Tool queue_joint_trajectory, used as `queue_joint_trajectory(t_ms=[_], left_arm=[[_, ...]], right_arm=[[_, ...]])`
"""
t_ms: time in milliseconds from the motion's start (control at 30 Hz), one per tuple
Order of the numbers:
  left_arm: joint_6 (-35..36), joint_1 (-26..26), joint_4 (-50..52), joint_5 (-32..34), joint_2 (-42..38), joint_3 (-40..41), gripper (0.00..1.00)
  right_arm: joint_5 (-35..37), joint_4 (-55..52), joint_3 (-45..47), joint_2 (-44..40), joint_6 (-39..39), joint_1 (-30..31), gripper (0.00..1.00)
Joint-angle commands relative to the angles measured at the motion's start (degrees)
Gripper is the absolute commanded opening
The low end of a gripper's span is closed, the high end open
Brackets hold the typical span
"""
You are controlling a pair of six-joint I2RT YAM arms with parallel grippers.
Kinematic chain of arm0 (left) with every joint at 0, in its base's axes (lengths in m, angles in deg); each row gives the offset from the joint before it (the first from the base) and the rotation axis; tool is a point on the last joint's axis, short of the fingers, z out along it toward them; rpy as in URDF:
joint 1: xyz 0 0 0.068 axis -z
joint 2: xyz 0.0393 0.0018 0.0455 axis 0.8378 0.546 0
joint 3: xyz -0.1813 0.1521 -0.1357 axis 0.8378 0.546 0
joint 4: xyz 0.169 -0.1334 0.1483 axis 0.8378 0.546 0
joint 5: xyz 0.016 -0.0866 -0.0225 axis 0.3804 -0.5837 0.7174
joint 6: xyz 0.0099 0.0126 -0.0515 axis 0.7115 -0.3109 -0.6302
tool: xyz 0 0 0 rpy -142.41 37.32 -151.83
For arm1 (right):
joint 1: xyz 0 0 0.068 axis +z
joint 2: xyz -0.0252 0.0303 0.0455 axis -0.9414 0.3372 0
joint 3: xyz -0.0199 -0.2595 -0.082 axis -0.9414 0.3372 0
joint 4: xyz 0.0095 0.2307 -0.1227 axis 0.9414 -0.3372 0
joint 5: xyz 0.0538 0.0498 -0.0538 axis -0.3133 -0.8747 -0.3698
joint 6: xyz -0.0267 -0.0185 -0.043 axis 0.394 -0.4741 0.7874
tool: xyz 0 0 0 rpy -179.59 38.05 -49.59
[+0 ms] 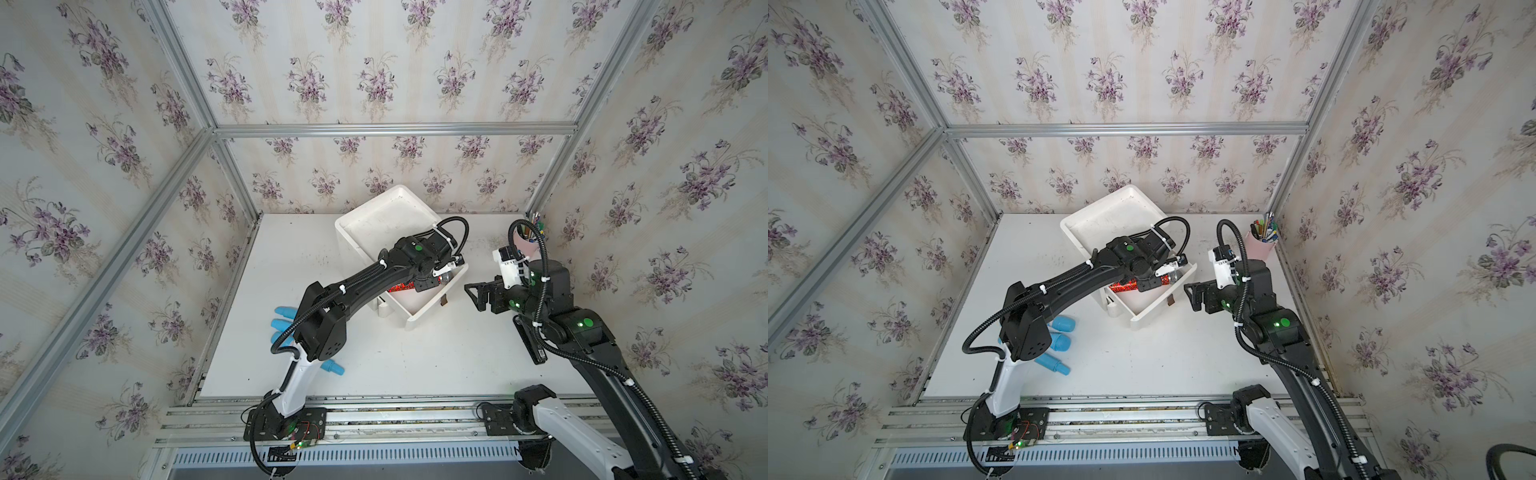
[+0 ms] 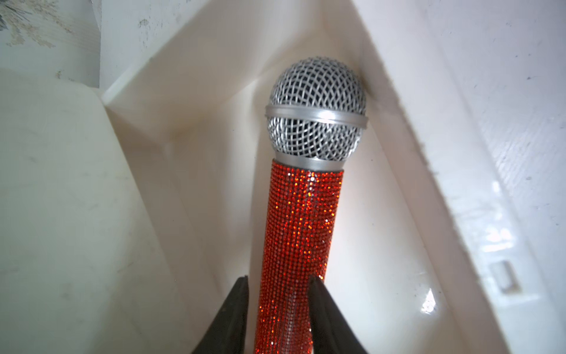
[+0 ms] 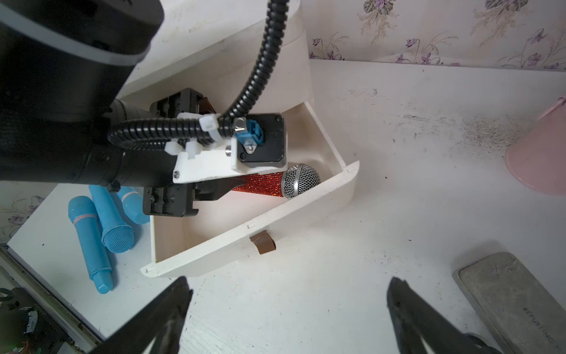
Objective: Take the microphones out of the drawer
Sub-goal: Pick up the microphone from the drawer.
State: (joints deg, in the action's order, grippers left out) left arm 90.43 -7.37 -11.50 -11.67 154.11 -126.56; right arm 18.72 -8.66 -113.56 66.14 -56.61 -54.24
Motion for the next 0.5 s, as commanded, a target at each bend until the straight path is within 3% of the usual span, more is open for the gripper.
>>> queue_joint_trajectory(t_ms=[0, 33, 167, 467], left_arm=[[0.07, 0.12, 1.48, -1.66, 0.3, 0.2, 0.52], [0.15, 0.13, 1.82, -2.27, 0.46, 0.44, 0.59], [0.08, 0.2, 2.15, -2.24, 0.94, 1.26, 0.68], [-0.01, 0.16, 2.27, -1.07, 4.47, 0.06, 0.71]], right_arm=[[-0.37, 1.19, -0.09, -0.22, 0.83, -0.04, 0.98], [-0.39, 1.19, 0.03, -0.31, 0.83, -0.06, 0.98], [-0.06, 0.96, 0.12, -0.54, 0.92, -0.06, 0.98], [-0.29, 1.22, 0.06, -0.56, 0.4, -0.06, 0.98]])
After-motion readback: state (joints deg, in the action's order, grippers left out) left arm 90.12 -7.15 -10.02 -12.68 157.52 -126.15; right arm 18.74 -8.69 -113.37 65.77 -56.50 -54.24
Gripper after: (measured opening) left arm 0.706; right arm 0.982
